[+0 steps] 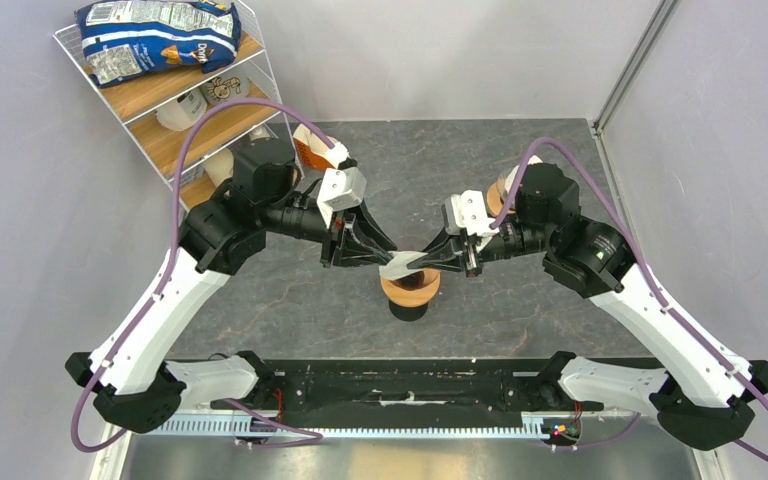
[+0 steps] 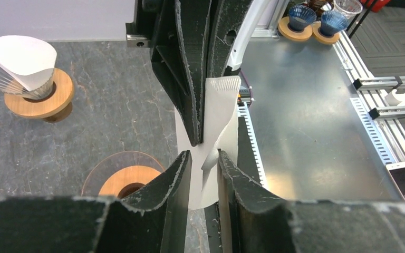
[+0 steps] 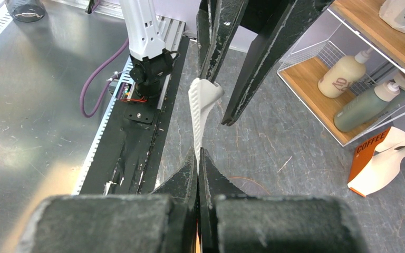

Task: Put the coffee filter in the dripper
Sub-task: Adjust the coffee filter.

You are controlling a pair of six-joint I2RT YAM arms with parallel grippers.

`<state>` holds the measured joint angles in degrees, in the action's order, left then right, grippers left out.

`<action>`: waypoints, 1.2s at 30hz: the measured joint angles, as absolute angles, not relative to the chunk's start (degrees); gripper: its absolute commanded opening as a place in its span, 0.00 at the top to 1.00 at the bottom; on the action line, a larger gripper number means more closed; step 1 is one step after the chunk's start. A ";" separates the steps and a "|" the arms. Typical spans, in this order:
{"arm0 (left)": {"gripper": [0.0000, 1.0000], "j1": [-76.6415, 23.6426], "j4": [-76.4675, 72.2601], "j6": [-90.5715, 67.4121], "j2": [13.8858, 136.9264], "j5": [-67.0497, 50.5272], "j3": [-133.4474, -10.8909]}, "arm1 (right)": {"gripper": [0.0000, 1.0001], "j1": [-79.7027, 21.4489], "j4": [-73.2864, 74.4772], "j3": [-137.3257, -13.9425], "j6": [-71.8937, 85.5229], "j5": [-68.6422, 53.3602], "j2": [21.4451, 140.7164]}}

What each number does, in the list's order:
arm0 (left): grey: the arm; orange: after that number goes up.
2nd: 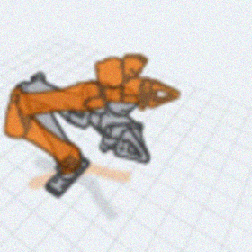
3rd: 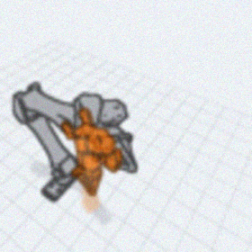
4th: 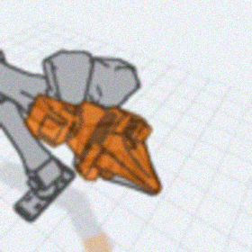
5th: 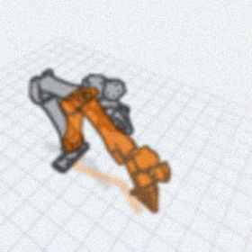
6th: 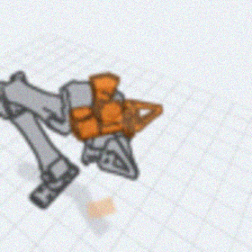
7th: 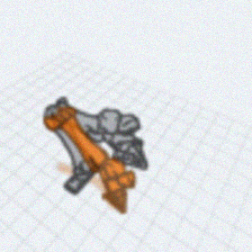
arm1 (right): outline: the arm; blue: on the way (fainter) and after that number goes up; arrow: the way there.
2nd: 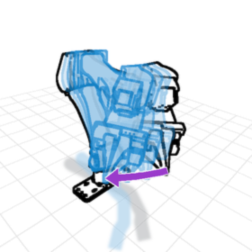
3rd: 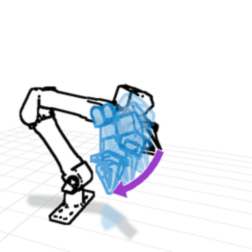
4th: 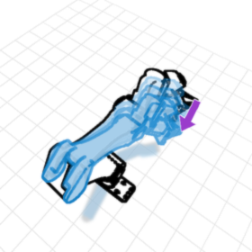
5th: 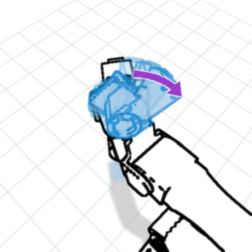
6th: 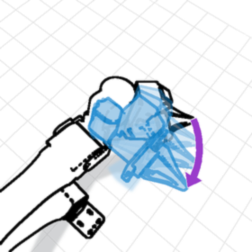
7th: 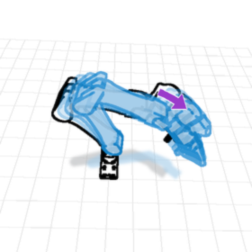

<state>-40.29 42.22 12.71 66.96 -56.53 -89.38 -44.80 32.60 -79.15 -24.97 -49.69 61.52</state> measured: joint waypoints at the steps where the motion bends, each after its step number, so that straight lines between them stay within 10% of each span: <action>1: 0.65 -40.32 42.54 13.04 66.96 -56.64 -89.30 | 1.00 -44.80 32.58 -79.15 -24.80 -49.67 61.52; 8: 0.66 -40.34 44.10 13.89 66.96 -57.28 -87.70 | 1.00 -44.80 32.14 -79.20 -23.03 -49.47 61.63; 15: 0.98 -40.64 43.99 13.45 67.68 -55.53 -87.39 | 1.00 -44.80 30.81 -79.22 -22.04 -49.50 61.98; 24: 0.98 -40.27 42.72 11.66 67.13 -55.46 -85.91 | 0.58 -44.77 36.62 -83.29 -21.45 -43.42 62.54; 29: 0.98 -39.92 42.72 11.16 66.30 -55.55 -86.28 | 0.61 -44.77 42.17 -84.07 -22.33 -41.58 61.78; 34: 0.98 -39.83 42.68 11.14 66.39 -55.55 -87.39 | 1.00 -44.77 46.15 -84.07 -23.14 -41.36 61.91; 36: 0.98 -39.83 42.63 11.09 66.39 -55.53 -87.59 | 1.00 -44.77 47.31 -84.07 -23.55 -41.34 61.95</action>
<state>-39.83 42.63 11.09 66.39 -55.53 -87.59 -44.77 47.31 -84.07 -23.55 -41.34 61.95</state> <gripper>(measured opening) 0.031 0.061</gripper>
